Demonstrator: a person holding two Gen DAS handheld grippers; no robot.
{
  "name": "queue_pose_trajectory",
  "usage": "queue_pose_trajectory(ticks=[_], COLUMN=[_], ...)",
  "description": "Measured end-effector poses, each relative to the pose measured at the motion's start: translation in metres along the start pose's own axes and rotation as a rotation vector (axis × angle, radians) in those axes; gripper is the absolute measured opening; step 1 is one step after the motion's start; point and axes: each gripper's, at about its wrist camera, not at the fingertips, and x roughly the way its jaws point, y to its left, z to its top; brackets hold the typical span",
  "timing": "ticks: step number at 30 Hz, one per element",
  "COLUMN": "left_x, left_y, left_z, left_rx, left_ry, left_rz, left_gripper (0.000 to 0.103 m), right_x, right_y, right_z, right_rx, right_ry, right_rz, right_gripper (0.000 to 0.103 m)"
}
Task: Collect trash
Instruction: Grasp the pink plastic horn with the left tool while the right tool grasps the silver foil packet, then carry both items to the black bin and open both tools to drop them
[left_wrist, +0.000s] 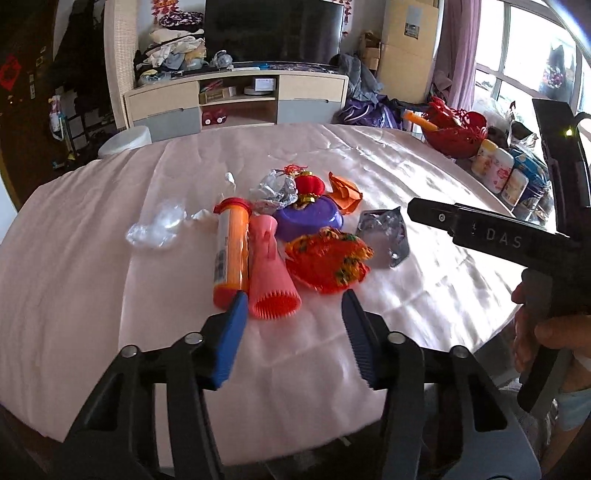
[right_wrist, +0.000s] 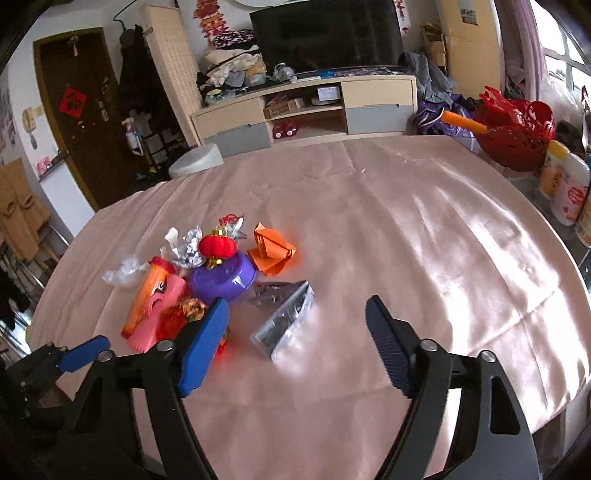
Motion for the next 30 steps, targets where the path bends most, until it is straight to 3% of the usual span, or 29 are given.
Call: queue_pose_trajectory(ticks=[3,12,15,17,18,19,25,30], left_x=[0.011,0.046,0.051,0.052,0.054,0.054,0.049,0.031], left_y=[0.002,0.018,0.019,0.021,0.021,0.021,0.016,0.013], left_z=[0.003,-0.001,0.000,0.003,0.004,0.004,0.005,0.004], left_rx=[0.005,-0.041,-0.038,-0.043,-0.045,-0.046,-0.033,-0.027], left_ry=[0.014,0.075,0.063,0.063,0.064,0.063,0.050,0.025], left_rz=[0.002,-0.009,-0.008,-0.013,-0.012,-0.013,0.004,0.032], left_gripper=[0.044,0.043,0.042,0.042,0.041,0.036,0.035,0.035], right_x=[0.011,0.040,0.046,0.046,0.045,0.044,0.037,0.020], right_y=[0.000,-0.002,-0.002,0.000,0.002,0.005,0.010,0.012], right_z=[0.004,-0.005,-0.007,-0.007,-0.005,-0.005,-0.005,-0.003], right_rx=[0.007,0.021,0.019,0.005,-0.004,-0.014,-0.046,-0.059], right_ry=[0.014,0.065,0.066,0.060,0.058,0.056,0.051,0.029], right_rz=[0.009,-0.015,0.001,0.006,0.011,0.016,0.026,0.037], right_gripper=[0.068,0.063,0.060,0.052,0.044,0.037,0.021,0.021])
